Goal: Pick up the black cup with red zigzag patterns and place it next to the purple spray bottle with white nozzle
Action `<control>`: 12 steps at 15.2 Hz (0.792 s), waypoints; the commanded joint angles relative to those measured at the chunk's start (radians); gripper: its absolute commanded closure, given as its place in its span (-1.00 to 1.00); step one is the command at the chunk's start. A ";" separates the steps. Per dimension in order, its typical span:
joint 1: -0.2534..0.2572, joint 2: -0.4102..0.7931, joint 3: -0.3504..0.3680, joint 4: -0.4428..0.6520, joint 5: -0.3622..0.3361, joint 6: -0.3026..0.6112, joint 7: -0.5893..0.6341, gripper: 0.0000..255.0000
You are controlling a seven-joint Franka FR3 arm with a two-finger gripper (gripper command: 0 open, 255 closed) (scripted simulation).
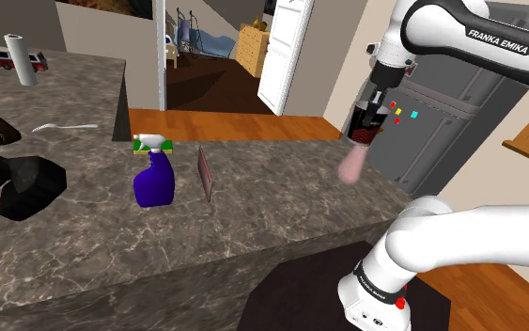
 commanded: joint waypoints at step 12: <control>0.024 0.096 0.093 0.174 0.071 -0.096 0.073 1.00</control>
